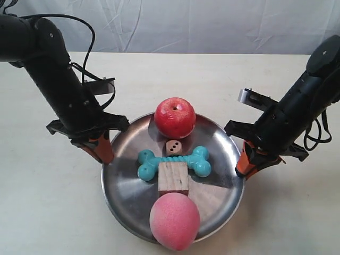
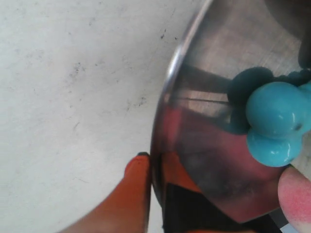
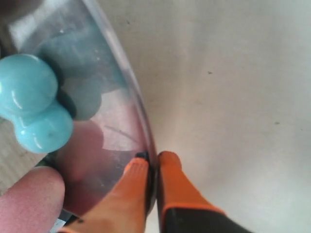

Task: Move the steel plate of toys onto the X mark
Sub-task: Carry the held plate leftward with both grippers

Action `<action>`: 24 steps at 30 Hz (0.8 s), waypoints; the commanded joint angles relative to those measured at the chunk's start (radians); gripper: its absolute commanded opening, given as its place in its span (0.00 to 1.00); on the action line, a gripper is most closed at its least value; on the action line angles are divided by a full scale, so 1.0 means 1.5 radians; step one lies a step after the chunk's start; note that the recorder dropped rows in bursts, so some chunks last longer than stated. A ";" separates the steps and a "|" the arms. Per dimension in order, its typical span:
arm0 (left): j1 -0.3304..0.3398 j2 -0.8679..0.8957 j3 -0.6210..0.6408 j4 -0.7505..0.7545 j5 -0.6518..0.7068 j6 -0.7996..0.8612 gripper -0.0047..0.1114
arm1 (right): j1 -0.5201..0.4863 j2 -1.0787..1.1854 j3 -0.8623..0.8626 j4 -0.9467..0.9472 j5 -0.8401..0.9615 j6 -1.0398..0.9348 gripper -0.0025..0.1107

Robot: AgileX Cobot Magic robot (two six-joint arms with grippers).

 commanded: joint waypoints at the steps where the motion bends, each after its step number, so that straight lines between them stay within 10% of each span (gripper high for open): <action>1: -0.014 -0.010 -0.028 -0.047 0.040 -0.006 0.04 | 0.009 0.019 -0.018 0.104 -0.008 0.010 0.02; 24: -0.007 0.072 -0.139 0.024 0.054 -0.036 0.04 | 0.009 0.113 -0.136 0.131 0.029 0.033 0.02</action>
